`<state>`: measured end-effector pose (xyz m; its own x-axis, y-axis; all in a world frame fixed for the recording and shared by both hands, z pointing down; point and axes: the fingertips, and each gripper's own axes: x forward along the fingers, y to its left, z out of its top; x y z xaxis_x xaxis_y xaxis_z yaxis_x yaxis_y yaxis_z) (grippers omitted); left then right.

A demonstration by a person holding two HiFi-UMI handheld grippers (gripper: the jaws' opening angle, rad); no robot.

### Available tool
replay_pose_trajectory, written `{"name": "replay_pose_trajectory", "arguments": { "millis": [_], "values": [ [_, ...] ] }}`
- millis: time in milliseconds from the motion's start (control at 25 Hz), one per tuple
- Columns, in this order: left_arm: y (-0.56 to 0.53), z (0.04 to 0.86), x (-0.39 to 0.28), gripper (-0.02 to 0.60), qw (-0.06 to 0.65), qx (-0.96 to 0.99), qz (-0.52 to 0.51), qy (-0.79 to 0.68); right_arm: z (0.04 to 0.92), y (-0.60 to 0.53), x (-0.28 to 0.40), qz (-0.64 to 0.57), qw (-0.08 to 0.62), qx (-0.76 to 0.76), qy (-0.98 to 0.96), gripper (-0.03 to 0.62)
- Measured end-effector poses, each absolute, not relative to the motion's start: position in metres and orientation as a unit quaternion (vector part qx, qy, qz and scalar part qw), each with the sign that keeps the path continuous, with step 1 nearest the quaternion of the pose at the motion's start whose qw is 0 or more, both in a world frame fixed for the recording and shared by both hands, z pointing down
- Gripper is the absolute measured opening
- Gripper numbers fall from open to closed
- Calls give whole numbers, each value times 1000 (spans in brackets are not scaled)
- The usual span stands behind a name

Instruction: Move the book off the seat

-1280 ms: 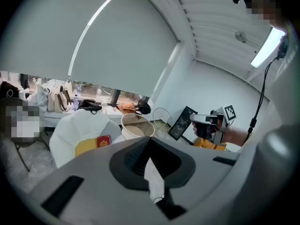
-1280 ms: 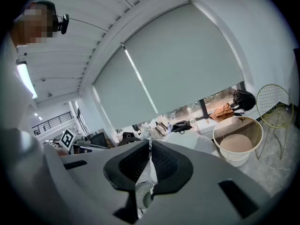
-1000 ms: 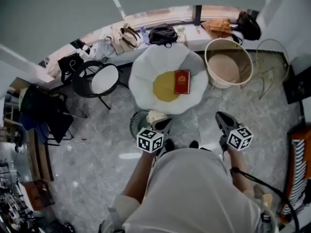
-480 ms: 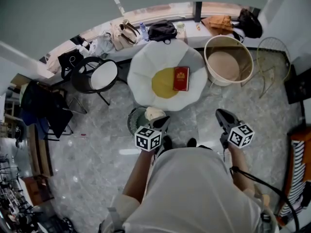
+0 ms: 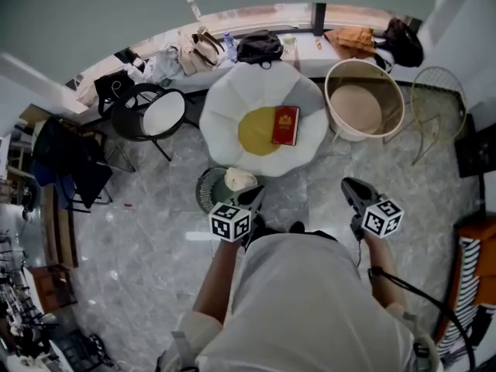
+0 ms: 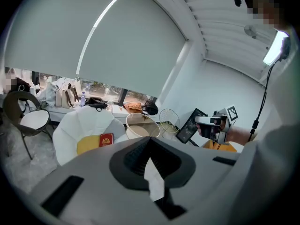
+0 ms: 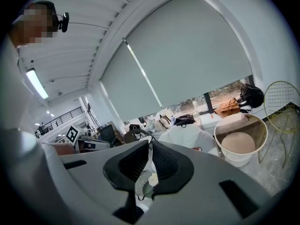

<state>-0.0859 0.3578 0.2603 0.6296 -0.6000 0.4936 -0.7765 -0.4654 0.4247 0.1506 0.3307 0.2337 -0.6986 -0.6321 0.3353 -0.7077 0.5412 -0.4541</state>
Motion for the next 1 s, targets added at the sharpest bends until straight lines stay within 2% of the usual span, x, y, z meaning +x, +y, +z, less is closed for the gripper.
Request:
{"name": "replay_pose_trajectory", "arguments": {
  "millis": [440, 1000],
  "values": [
    [364, 266, -75, 2, 325, 835, 142, -420, 249, 329, 156, 296, 78, 360, -881, 48],
    [295, 277, -89, 2, 326, 845, 133, -403, 266, 275, 137, 312, 98, 379, -865, 48]
  ]
}}
